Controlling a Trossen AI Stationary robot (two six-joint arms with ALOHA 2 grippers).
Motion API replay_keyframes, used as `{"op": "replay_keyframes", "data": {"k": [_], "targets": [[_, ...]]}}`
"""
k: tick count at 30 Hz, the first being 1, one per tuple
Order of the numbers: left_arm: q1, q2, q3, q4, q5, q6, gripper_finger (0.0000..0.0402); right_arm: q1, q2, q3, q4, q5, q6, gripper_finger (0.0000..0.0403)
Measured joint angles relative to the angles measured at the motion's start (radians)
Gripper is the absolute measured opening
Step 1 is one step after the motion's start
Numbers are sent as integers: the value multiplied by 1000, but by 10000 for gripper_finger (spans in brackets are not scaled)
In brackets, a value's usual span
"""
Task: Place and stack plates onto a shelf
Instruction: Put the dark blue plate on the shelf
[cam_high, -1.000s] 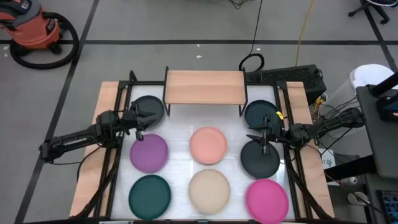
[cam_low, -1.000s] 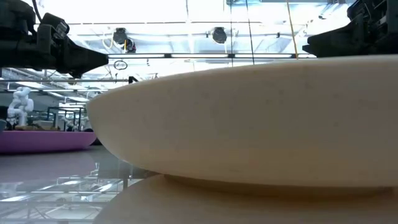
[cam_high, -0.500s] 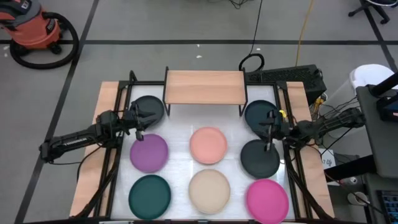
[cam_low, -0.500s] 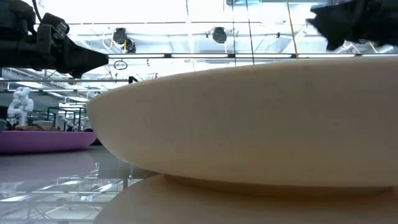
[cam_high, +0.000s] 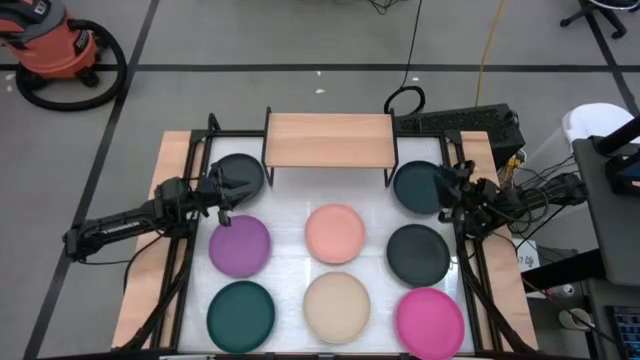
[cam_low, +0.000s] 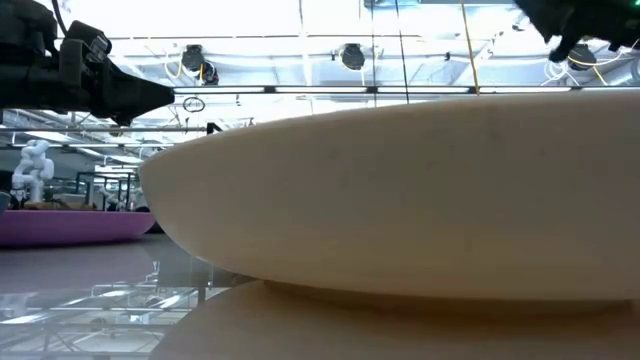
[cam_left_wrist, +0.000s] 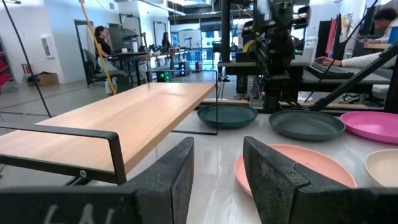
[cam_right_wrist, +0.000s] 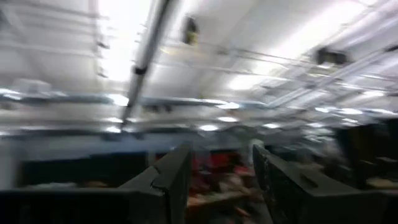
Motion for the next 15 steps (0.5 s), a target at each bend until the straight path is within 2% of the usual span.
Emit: {"op": "replay_keyframes", "data": {"k": [3, 8, 15], "targets": [[0, 0, 0, 0, 0, 0, 145, 0, 0, 0, 2, 94, -44, 150], [0, 0, 0, 0, 0, 0, 145, -30, 0, 0, 56, 97, -81, 150], [0, 0, 0, 0, 0, 0, 145, -79, 12, 0, 16, 123, -114, 150]]}}
